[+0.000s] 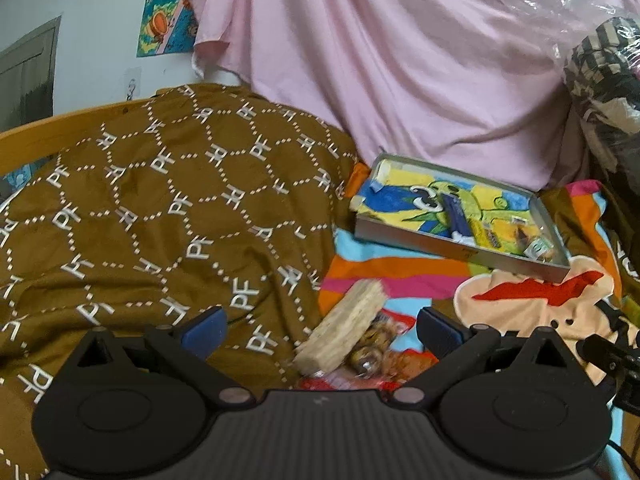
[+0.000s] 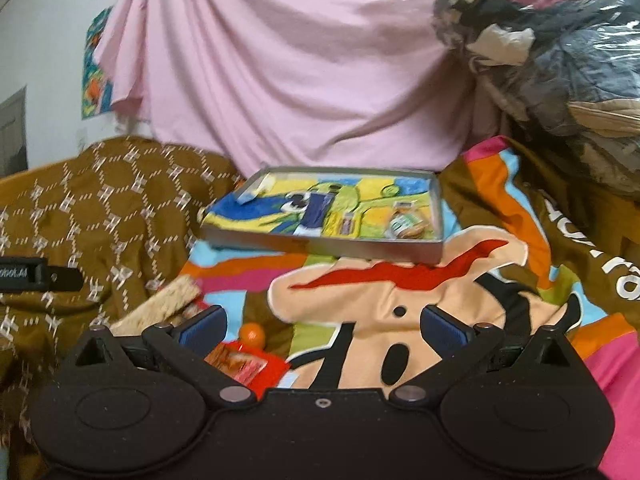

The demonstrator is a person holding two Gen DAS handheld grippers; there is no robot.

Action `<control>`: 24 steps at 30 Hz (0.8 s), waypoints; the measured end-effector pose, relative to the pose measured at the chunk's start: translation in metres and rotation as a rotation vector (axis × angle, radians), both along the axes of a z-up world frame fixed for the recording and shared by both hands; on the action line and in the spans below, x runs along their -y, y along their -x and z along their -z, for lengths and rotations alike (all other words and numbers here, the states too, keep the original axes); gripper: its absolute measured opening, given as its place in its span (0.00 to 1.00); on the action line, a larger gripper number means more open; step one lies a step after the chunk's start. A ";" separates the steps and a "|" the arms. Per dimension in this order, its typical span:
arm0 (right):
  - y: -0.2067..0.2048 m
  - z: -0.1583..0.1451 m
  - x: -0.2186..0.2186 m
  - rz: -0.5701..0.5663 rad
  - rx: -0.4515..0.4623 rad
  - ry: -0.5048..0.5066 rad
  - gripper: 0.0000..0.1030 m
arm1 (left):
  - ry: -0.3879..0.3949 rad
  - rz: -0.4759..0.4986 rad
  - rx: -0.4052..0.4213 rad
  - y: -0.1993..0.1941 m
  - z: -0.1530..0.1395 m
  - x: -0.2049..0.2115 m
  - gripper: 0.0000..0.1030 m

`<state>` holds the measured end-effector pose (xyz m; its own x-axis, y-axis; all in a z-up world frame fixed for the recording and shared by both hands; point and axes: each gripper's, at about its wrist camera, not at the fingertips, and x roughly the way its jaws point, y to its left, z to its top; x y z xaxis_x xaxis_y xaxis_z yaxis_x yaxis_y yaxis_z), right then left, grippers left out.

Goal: Organize snacks
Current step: 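Lower both tools toward the loose snacks beside the tray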

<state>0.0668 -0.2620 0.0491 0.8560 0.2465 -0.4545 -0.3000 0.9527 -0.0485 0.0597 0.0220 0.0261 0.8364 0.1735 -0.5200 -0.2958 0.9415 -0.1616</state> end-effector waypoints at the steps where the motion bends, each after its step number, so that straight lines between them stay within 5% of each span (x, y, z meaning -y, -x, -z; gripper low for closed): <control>1: 0.001 0.001 -0.002 -0.007 -0.006 0.006 0.99 | 0.001 0.000 -0.005 0.001 0.002 -0.002 1.00; 13: 0.016 0.027 -0.024 -0.115 -0.160 0.029 0.99 | -0.008 0.063 -0.062 0.012 0.032 -0.016 1.00; 24: 0.012 0.048 -0.041 -0.186 -0.230 0.100 0.99 | -0.092 0.195 -0.109 0.010 0.051 -0.005 1.00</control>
